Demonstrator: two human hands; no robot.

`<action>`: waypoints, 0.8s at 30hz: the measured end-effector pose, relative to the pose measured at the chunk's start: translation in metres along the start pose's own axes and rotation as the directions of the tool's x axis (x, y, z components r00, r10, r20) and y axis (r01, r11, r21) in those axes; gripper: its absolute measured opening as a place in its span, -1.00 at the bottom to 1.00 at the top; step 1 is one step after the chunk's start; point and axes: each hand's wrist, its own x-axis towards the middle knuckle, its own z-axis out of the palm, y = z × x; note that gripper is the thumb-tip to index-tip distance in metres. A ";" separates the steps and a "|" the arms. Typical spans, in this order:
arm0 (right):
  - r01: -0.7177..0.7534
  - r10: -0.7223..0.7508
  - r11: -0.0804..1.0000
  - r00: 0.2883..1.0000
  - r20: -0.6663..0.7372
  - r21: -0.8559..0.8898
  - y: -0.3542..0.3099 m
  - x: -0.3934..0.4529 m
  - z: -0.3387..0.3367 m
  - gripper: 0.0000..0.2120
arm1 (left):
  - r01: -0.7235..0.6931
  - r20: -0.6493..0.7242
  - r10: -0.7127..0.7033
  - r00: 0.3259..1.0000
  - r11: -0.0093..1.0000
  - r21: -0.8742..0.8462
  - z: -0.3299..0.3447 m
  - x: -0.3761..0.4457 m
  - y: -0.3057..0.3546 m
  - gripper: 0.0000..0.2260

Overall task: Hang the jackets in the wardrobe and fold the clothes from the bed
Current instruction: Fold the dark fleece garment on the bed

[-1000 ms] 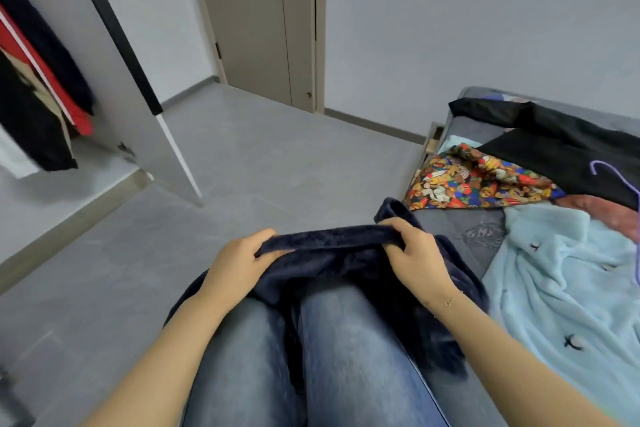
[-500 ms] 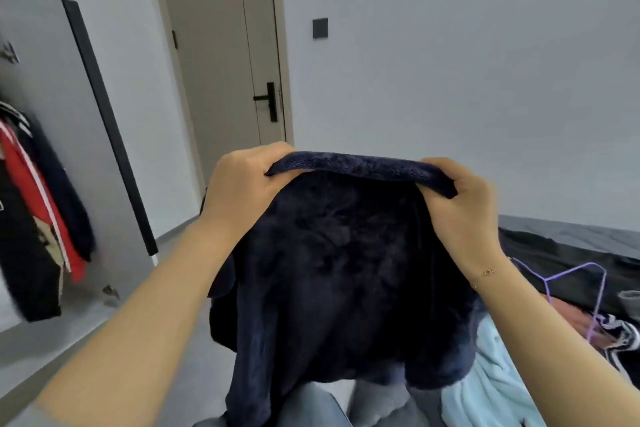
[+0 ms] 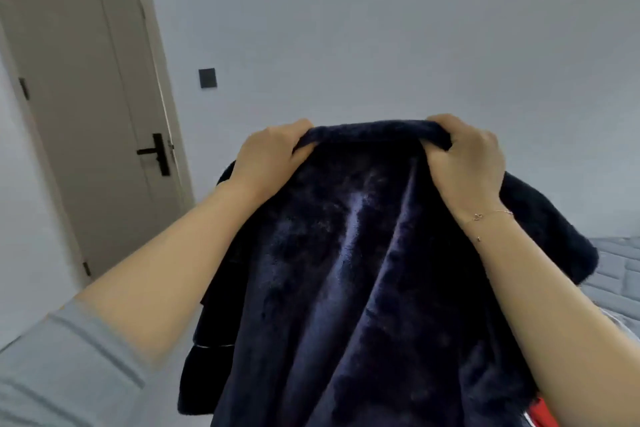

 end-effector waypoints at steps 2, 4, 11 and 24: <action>-0.055 0.081 0.986 0.983 0.164 -0.160 0.043 0.001 0.032 -0.82 | 0.070 0.164 -0.062 0.985 0.996 -0.049 0.065 0.012 -0.007 -0.82; -0.097 0.182 0.960 0.929 0.324 -0.263 0.088 -0.014 0.064 -0.82 | 0.158 0.318 -0.118 0.941 0.982 -0.105 0.134 0.004 -0.010 -0.82; -0.048 0.489 0.844 0.483 0.727 -0.535 0.181 -0.182 0.106 -0.45 | 0.314 0.804 -0.021 0.594 0.926 -0.208 0.287 -0.181 0.042 -0.53; -0.649 0.864 0.498 0.427 0.266 -0.576 0.163 -0.438 -0.038 -0.29 | 0.502 0.958 0.087 0.273 0.837 -0.219 0.265 -0.429 0.140 -0.14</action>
